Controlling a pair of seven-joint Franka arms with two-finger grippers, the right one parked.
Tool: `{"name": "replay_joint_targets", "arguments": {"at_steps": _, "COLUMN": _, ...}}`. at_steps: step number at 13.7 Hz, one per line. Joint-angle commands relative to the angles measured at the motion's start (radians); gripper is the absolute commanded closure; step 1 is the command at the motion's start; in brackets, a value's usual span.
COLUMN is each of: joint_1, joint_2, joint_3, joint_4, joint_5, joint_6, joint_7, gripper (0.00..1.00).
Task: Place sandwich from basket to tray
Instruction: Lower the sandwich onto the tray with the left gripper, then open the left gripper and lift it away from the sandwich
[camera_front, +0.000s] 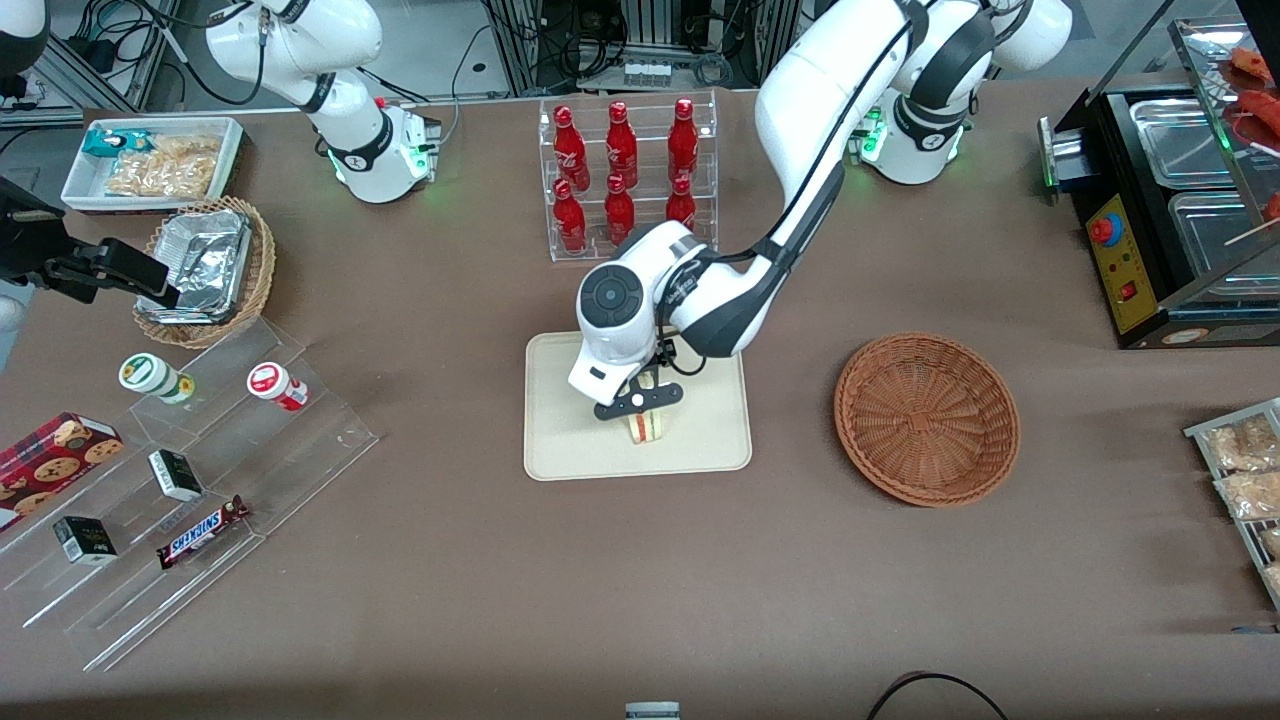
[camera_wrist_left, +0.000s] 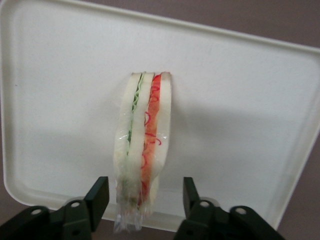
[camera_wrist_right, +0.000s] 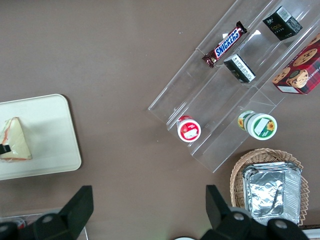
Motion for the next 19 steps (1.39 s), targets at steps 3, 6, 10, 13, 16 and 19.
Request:
{"name": "replay_joint_targets", "arguments": {"at_steps": 3, "joint_1": -0.006, "joint_2": -0.116, "joint_3": 0.057, "joint_4": -0.032, "joint_5": 0.035, "joint_6": -0.160, "joint_7": 0.078, "gripper": 0.00}}
{"name": "replay_joint_targets", "arguments": {"at_steps": 6, "joint_1": -0.005, "joint_2": -0.178, "joint_3": 0.116, "joint_4": -0.101, "joint_5": 0.021, "joint_6": -0.234, "joint_7": 0.074, "gripper": 0.00}}
{"name": "replay_joint_targets", "arguments": {"at_steps": 10, "joint_1": -0.002, "joint_2": -0.237, "joint_3": 0.209, "joint_4": -0.167, "joint_5": -0.034, "joint_6": -0.235, "joint_7": 0.192, "gripper": 0.00}}
{"name": "replay_joint_targets", "arguments": {"at_steps": 13, "joint_1": -0.002, "joint_2": -0.254, "joint_3": 0.253, "joint_4": -0.184, "joint_5": -0.048, "joint_6": -0.242, "joint_7": 0.232, "gripper": 0.00}}
{"name": "replay_joint_targets", "arguments": {"at_steps": 16, "joint_1": -0.002, "joint_2": -0.295, "joint_3": 0.290, "joint_4": -0.211, "joint_5": -0.043, "joint_6": -0.254, "joint_7": 0.238, "gripper": 0.00}}
{"name": "replay_joint_targets", "arguments": {"at_steps": 19, "joint_1": 0.012, "joint_2": -0.369, "joint_3": 0.301, "joint_4": -0.262, "joint_5": -0.042, "joint_6": -0.254, "joint_7": 0.298, "gripper": 0.00}}
